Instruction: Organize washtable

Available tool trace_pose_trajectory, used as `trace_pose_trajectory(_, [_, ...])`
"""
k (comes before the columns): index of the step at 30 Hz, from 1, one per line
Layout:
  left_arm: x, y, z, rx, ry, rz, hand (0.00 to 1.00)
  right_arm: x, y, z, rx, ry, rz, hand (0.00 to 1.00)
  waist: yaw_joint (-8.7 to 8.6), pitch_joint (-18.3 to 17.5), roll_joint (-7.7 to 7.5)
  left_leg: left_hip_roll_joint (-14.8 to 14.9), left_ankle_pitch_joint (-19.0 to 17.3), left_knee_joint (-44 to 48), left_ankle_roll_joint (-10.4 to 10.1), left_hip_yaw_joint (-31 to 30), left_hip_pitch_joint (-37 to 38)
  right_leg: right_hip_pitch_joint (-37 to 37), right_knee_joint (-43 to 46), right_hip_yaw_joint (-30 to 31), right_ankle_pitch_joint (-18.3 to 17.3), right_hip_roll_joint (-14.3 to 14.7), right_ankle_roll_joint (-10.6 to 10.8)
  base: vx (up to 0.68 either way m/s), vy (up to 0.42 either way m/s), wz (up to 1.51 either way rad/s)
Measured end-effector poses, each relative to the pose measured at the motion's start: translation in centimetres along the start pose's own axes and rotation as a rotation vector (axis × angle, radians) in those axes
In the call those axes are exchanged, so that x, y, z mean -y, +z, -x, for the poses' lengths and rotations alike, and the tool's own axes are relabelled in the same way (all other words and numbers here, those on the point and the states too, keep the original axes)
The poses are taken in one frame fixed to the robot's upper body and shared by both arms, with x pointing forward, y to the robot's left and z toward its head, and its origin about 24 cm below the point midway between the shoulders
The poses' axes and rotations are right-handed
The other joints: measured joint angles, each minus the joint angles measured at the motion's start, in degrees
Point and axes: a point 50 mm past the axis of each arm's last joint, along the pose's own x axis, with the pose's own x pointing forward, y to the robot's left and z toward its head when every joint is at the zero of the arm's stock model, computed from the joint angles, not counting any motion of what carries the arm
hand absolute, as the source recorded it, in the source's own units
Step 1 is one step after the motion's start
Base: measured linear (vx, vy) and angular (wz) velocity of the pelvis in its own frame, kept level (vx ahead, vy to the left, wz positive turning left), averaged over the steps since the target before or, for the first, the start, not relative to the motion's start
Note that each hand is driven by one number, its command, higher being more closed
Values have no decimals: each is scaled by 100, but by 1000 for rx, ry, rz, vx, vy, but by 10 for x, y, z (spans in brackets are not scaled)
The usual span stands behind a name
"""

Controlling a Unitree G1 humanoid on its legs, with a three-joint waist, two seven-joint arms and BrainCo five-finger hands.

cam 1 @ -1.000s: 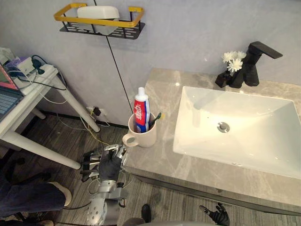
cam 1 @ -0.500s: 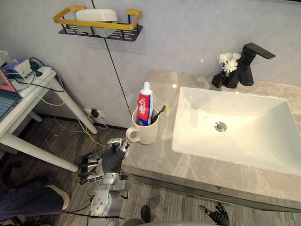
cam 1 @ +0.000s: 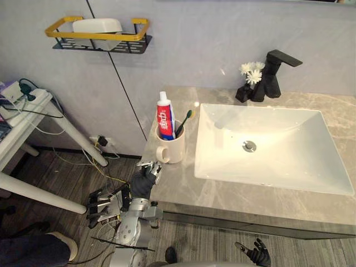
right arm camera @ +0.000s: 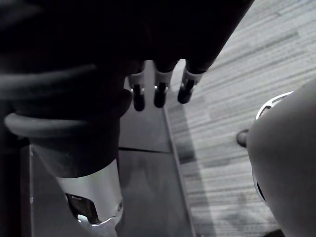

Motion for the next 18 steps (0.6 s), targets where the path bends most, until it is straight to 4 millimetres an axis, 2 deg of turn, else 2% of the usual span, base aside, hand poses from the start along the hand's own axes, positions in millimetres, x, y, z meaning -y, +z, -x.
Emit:
trace_pose_trajectory(9, [-1,-14,2,-64,13,4,100,1,-2,1,-7,2,7,0,19,-57,-6,-6,15,16,-13,-40,62,79,0,-22,0,-4,0,19,-2,2])
trace_pose_trajectory(15, [3,-14,-1,-63,-7,1,100,1,-1,0,-4,3,10,0,-14,-57,-12,4,-39,-17,-57,-3,76,85,-3,4,-1,0,-1,1,0,-1])
trace_pose_trajectory(18, [5,-19,0,-85,-16,-8,100,0,1,0,5,8,12,0,-119,-60,-18,11,-40,-17,-57,21,79,79,-6,19,0,5,-1,21,-3,-4])
